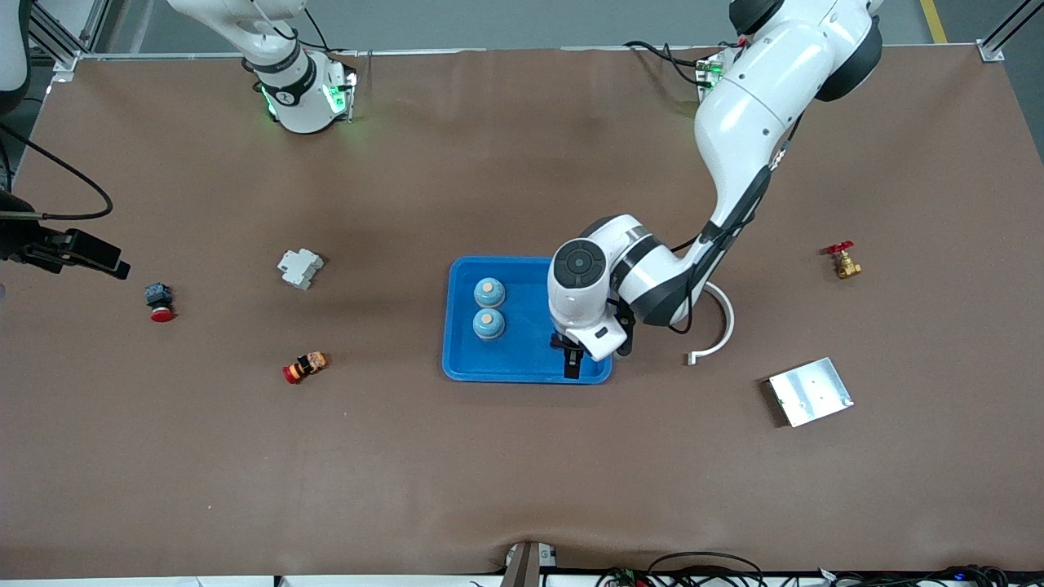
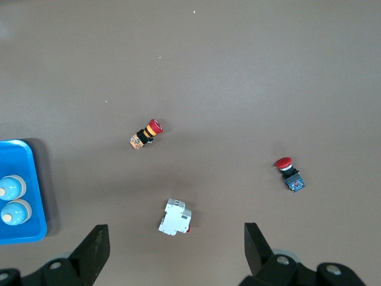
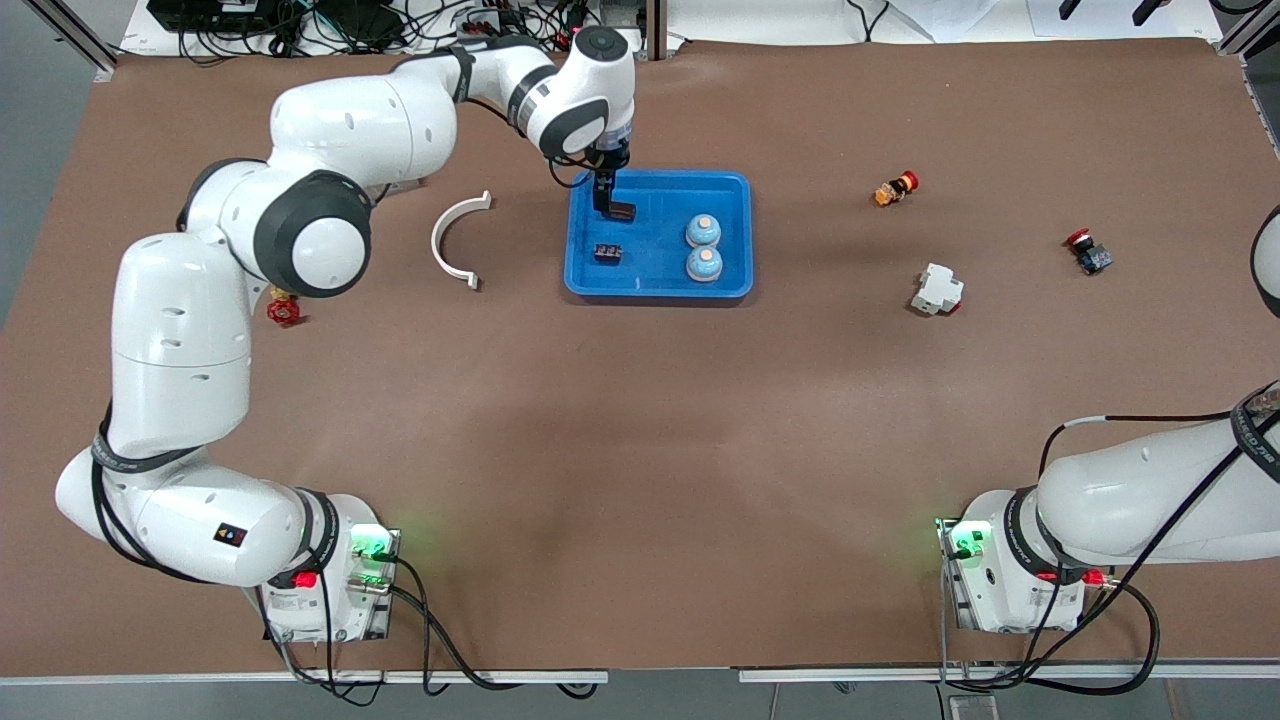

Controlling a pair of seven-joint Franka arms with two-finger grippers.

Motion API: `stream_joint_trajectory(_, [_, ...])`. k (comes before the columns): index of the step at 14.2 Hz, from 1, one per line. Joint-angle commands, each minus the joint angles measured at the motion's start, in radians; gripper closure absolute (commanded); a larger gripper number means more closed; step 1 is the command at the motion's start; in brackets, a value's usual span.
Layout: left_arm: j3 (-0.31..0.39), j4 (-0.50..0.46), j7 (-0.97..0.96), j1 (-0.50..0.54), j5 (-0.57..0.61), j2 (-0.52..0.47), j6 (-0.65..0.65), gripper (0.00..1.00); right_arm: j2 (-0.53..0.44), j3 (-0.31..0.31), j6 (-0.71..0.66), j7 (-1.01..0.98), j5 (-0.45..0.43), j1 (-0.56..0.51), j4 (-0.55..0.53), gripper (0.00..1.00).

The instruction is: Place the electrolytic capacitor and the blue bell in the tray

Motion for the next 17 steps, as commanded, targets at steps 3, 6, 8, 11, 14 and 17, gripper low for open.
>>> stream_joint_trajectory(3, [-0.003, -0.006, 0.161, 0.033, -0.080, -0.097, -0.104, 0.00, -0.022, -0.005, -0.011, -0.009, 0.002, 0.008, -0.010, 0.00])
stream_joint_trajectory(6, [-0.002, -0.014, 0.314, 0.058, -0.080, -0.149, -0.143, 0.00, -0.022, -0.005, -0.011, -0.009, 0.002, 0.008, -0.010, 0.00])
stream_joint_trajectory(8, [0.001, -0.018, 0.431, 0.070, -0.078, -0.186, -0.191, 0.00, -0.022, -0.004, -0.011, -0.009, 0.002, 0.008, -0.009, 0.00])
stream_joint_trajectory(11, [0.001, -0.021, 0.604, 0.105, -0.080, -0.229, -0.239, 0.00, -0.022, -0.004, -0.011, -0.009, 0.002, 0.009, -0.009, 0.00])
stream_joint_trajectory(14, [-0.003, -0.049, 0.764, 0.160, -0.091, -0.278, -0.242, 0.00, -0.023, -0.004, -0.011, -0.009, 0.002, 0.009, -0.009, 0.00])
stream_joint_trajectory(17, [-0.008, -0.048, 0.882, 0.197, -0.147, -0.302, -0.242, 0.00, -0.023, -0.005, -0.011, -0.009, 0.002, 0.009, -0.009, 0.00])
